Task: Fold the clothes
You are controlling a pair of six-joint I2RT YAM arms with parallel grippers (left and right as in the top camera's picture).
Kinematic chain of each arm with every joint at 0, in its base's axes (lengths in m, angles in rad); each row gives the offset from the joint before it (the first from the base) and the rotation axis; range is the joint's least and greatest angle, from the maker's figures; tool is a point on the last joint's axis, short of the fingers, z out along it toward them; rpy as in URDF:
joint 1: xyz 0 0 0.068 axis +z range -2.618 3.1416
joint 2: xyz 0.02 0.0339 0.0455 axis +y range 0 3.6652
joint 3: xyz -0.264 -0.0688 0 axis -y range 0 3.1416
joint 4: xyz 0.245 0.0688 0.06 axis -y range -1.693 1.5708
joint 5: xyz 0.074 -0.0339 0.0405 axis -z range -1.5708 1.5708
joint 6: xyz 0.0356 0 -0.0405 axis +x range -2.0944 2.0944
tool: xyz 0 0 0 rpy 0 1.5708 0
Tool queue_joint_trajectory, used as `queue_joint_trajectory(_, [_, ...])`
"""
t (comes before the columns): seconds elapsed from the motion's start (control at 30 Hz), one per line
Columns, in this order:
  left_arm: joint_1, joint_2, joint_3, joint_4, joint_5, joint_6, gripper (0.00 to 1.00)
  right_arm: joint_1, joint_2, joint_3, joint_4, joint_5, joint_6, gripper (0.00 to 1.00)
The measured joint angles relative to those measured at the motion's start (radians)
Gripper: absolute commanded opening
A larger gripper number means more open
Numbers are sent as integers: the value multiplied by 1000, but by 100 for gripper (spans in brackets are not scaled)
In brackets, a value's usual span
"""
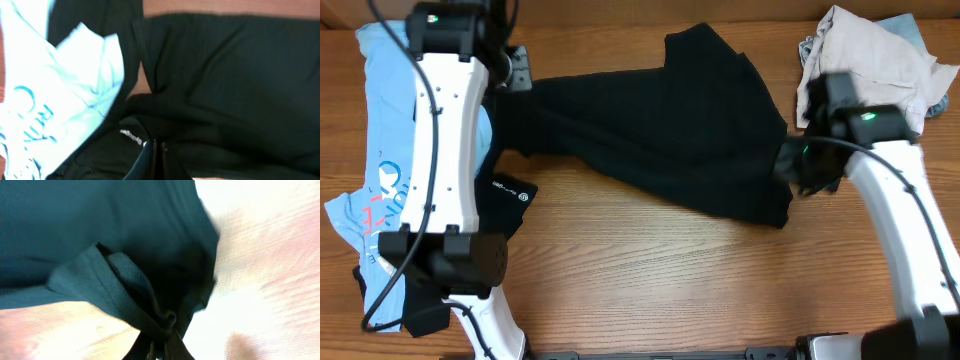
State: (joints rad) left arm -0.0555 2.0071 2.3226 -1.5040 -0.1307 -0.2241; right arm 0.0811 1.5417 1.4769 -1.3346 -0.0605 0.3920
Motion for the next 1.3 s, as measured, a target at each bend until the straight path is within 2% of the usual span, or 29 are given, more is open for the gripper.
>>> queue_joint_trajectory(0.17, [6,-80,108,-1,0,29,4,0,-33,259,-59,57,-30,4])
queue_joint_trajectory(0.37, [5,-258,200,-4,0,57,4,-11,-53,514,-121,100,-68,4])
queue_joint_trajectory(0.57, [5,-439,216,51,0,76,4,-113,-110,771,-163,119,-113,4])
queue_joint_trajectory(0.73, [5,-591,218,87,0,90,4,-180,-230,949,-158,125,-182,4])
queue_joint_trajectory(0.93, [5,-705,230,93,0,97,4,-180,-354,1038,-129,140,-258,4])
queue_joint_trajectory(1.03, [5,-715,244,97,0,105,4,-180,-363,1046,-118,144,-293,4])
queue_joint_trajectory(1.13, [5,-684,244,102,-1,116,4,-180,-325,1032,-110,140,-335,4])
queue_joint_trajectory(1.3, [5,-522,244,165,-4,146,4,-180,-172,1022,-52,122,-406,4])
